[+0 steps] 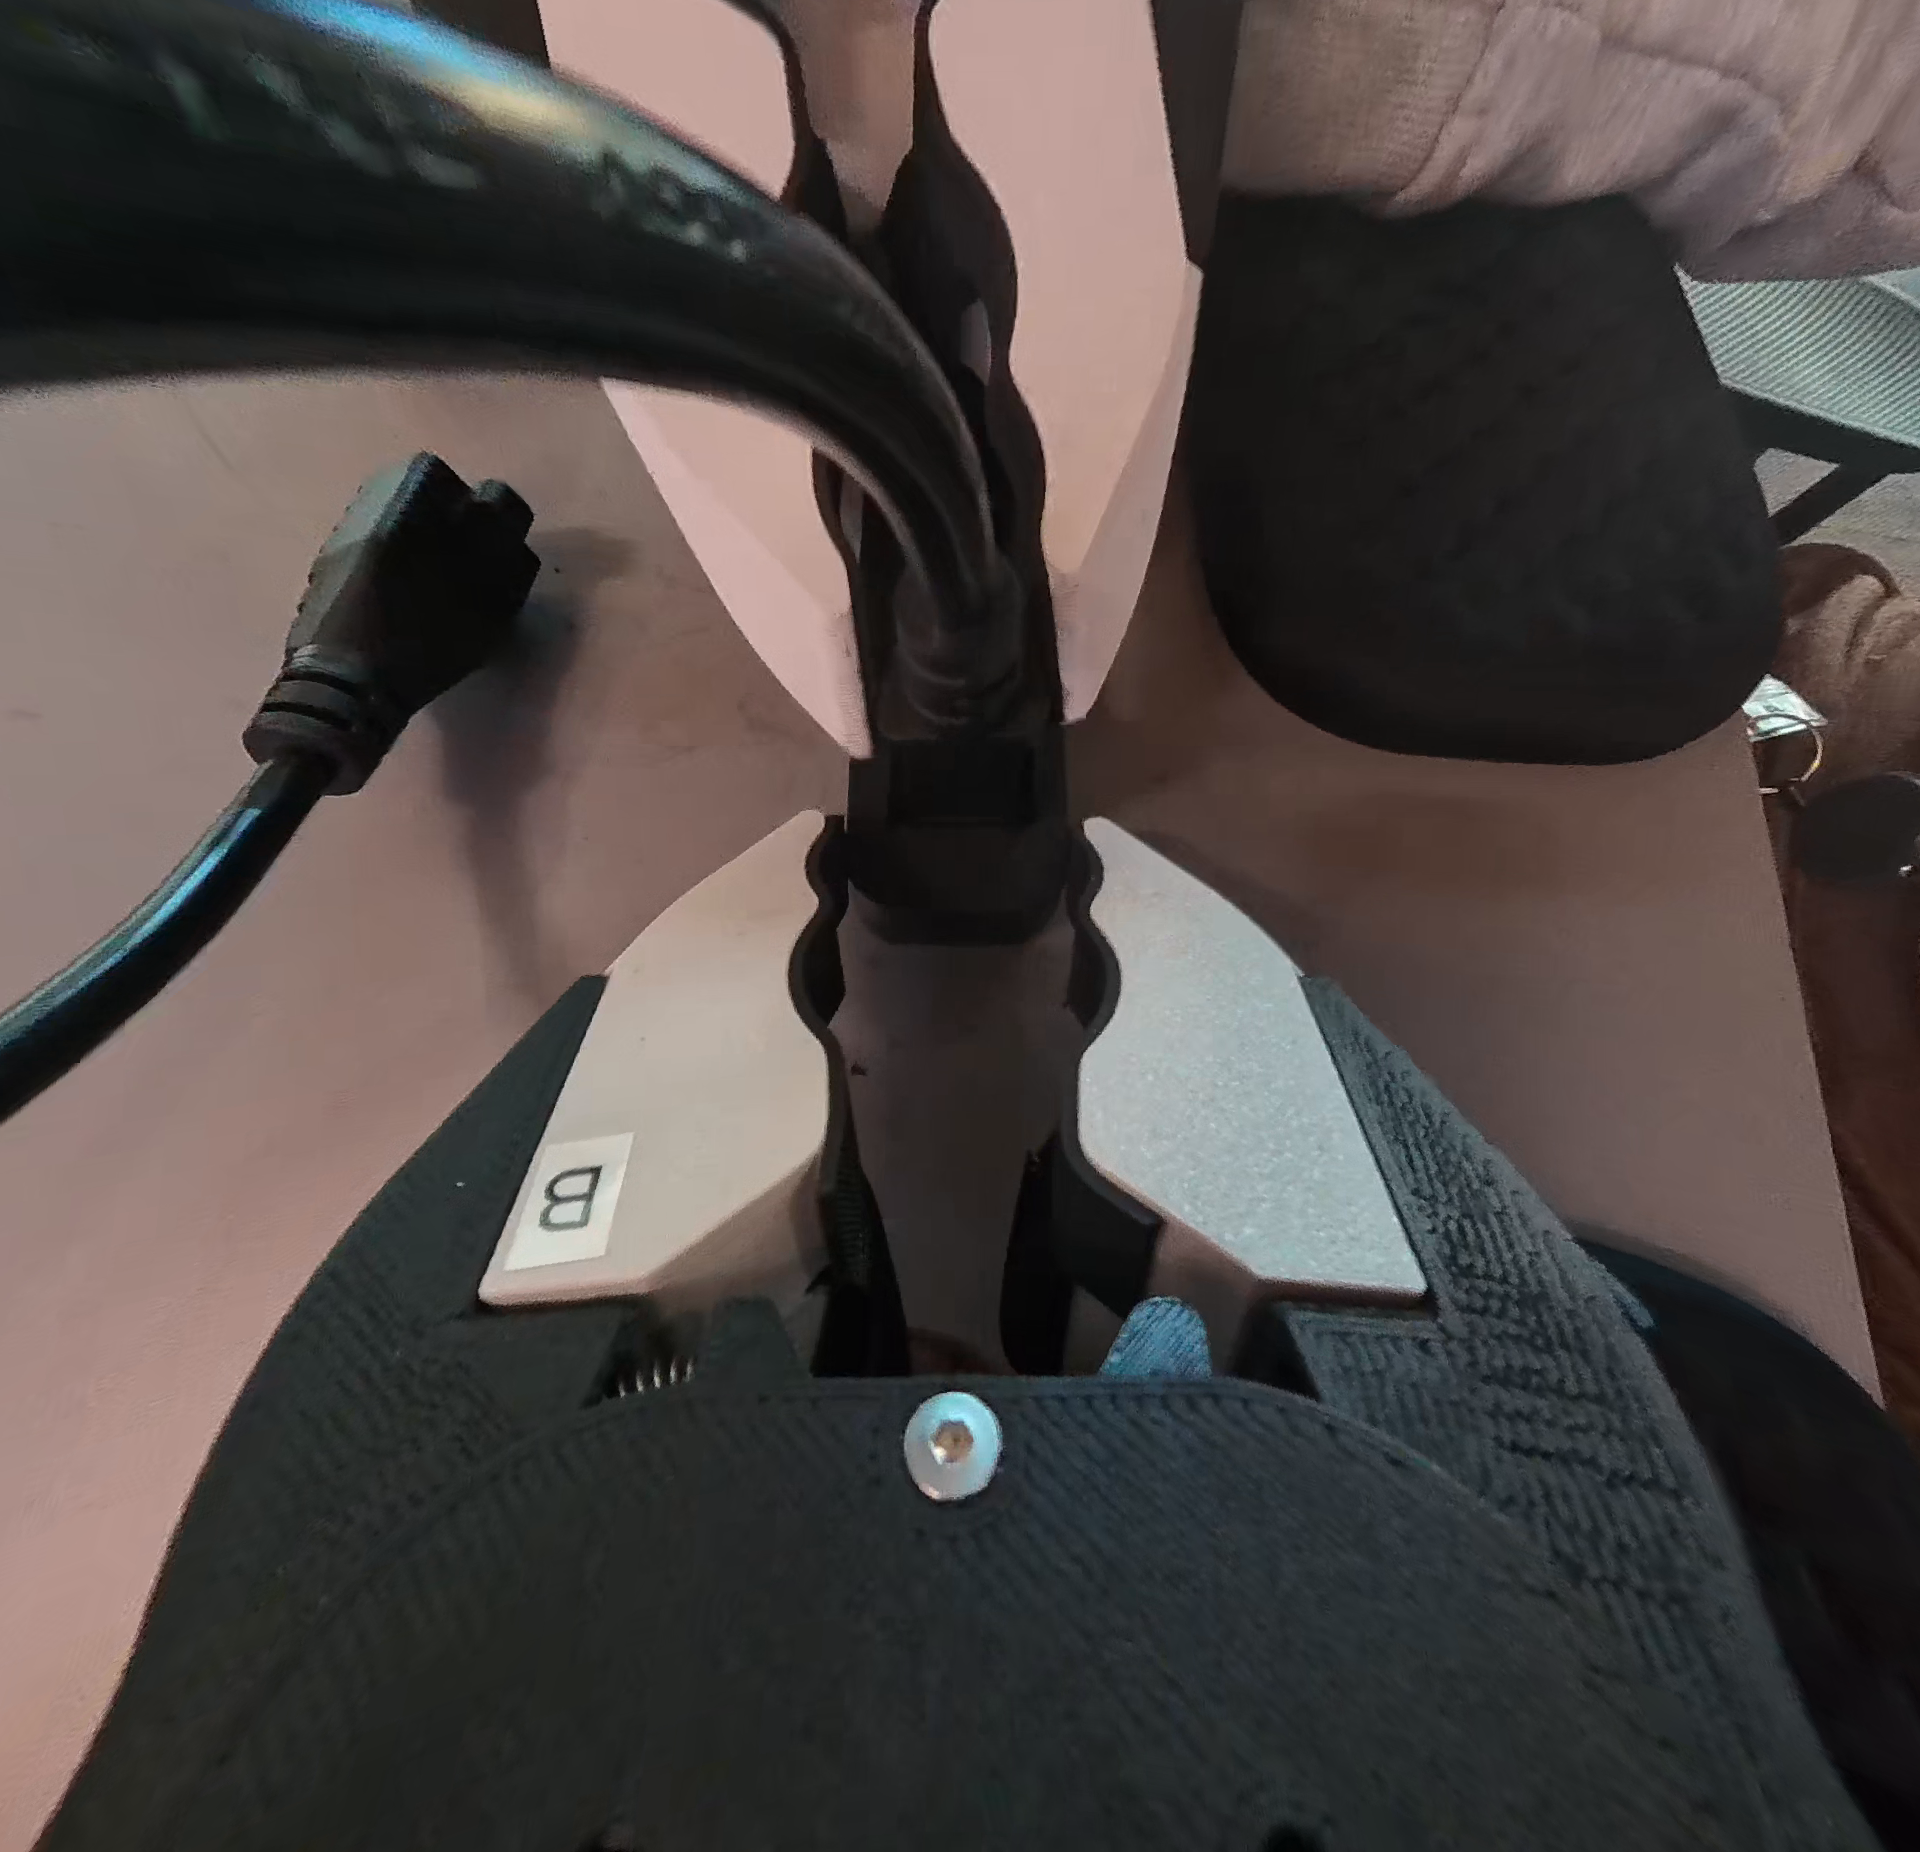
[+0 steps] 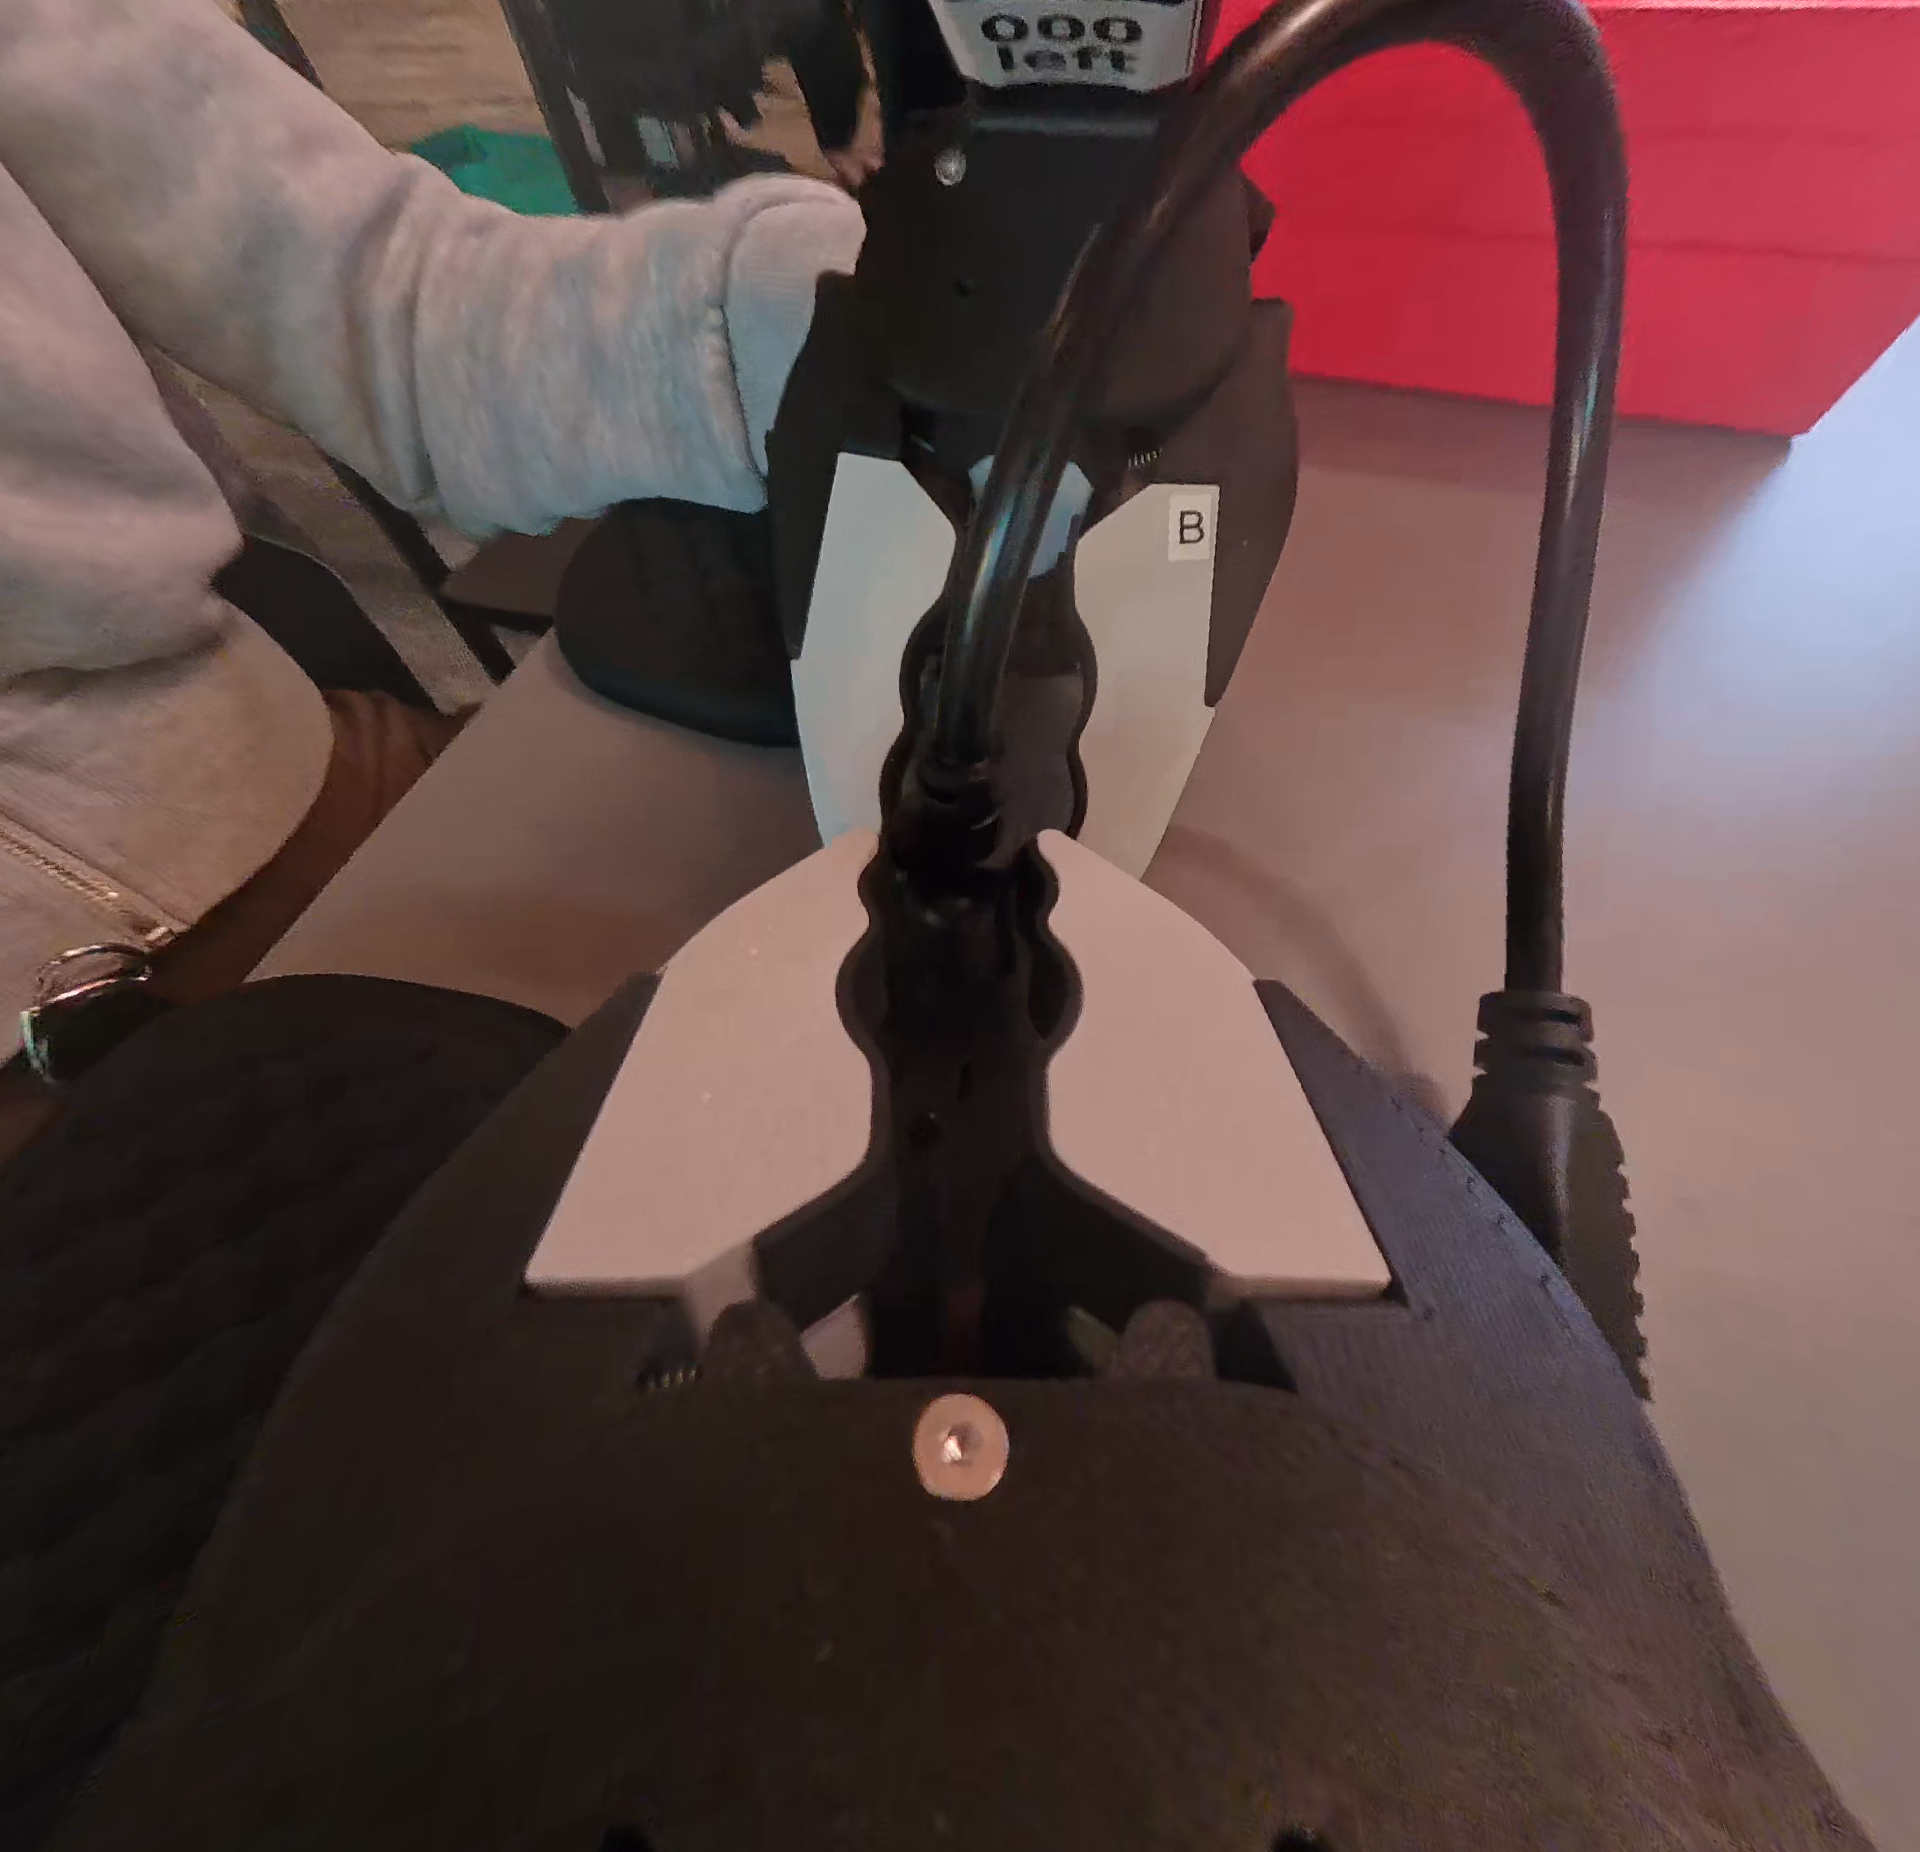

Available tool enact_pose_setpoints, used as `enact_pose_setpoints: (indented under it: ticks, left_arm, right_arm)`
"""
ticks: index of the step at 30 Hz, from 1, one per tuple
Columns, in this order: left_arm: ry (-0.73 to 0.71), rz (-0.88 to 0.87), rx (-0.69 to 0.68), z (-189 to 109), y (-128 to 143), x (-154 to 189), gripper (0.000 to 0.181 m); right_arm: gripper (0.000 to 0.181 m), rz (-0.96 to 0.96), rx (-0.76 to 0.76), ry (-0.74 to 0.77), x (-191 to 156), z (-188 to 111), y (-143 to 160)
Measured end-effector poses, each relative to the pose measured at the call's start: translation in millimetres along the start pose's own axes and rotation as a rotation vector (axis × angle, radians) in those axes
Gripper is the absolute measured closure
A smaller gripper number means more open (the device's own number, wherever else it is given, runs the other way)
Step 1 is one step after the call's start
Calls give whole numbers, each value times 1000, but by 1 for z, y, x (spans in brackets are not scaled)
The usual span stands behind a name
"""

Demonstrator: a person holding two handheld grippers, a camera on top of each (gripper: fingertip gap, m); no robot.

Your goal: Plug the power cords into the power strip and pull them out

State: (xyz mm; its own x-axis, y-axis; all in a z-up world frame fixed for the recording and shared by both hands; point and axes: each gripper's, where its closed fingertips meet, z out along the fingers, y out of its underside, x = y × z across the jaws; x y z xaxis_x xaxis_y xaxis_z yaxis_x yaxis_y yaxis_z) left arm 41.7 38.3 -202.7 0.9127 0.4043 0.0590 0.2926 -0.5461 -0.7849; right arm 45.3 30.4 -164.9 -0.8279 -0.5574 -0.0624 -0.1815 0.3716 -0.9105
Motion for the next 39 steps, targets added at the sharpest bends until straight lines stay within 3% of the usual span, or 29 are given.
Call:
enact_pose_setpoints:
  ticks: [3, 5, 18, 39]
  left_arm:
    - [1, -4, -5, 0, 0, 0, 140]
    - [2, -7, -4, 0, 0, 0, 140]
    - [19, -22, -44, 6, 6, 3, 137]
    - [8, 21, -59, 7, 8, 4, 137]
  right_arm:
    - [146, -33, -137, 79, -1, 1, 5]
    - [150, -55, -268, 134, 3, 9, 21]
    - [156, -65, -138, 69, 0, 15, 15]
    - [155, -60, -217, 181, -1, 18, 16]
